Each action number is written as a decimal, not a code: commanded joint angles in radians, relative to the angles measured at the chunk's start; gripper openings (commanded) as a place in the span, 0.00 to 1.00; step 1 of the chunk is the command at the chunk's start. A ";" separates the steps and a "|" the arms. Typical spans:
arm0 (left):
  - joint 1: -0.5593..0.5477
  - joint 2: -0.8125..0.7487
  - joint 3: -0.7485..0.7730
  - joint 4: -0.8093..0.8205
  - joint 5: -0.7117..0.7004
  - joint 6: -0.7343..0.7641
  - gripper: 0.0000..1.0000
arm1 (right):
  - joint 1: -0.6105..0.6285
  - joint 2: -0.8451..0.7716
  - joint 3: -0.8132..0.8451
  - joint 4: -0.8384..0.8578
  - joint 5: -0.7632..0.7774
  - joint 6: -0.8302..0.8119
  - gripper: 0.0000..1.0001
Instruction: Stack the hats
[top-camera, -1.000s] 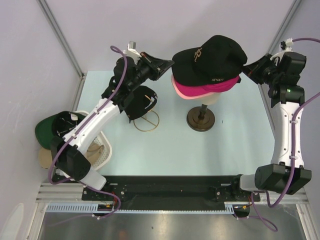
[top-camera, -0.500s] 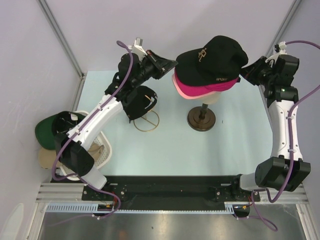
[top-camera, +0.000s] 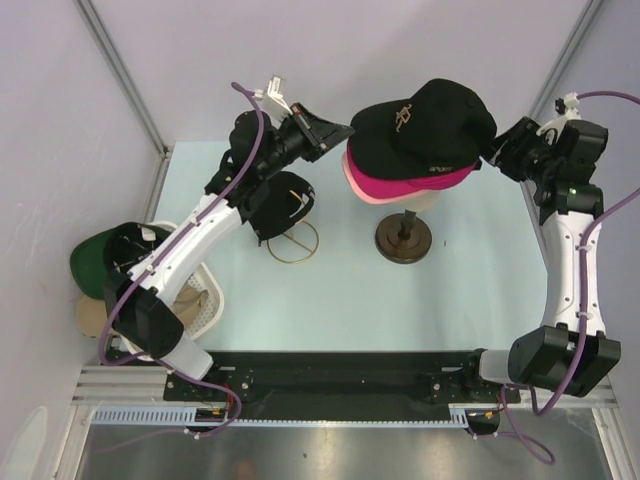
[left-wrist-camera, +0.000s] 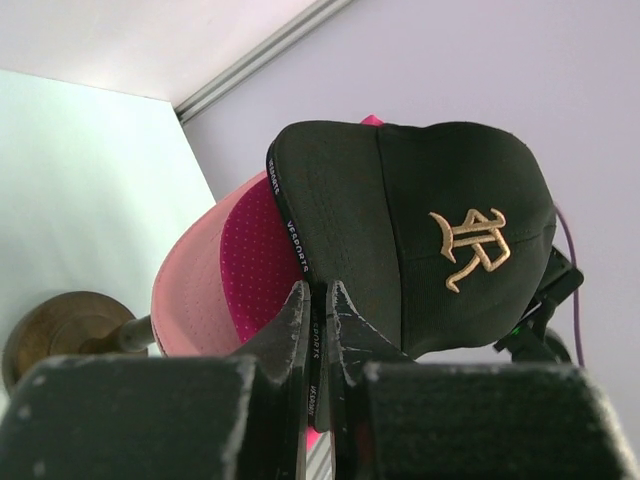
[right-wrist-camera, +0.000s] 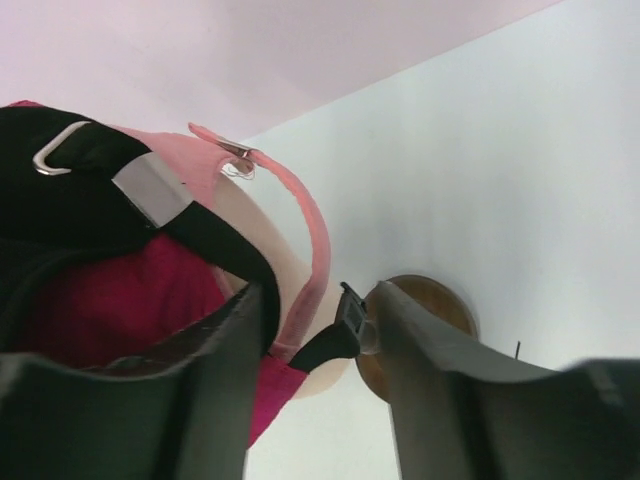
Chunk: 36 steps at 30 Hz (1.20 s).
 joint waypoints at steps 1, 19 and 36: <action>0.017 -0.015 0.030 -0.008 0.071 0.109 0.00 | -0.031 -0.038 0.013 -0.093 -0.050 0.018 0.58; 0.038 0.018 0.116 -0.046 0.084 0.097 0.02 | -0.077 -0.098 0.006 0.087 -0.085 0.137 0.61; 0.040 0.080 0.162 -0.014 0.117 0.055 0.43 | -0.077 -0.007 -0.014 0.137 -0.176 0.162 0.46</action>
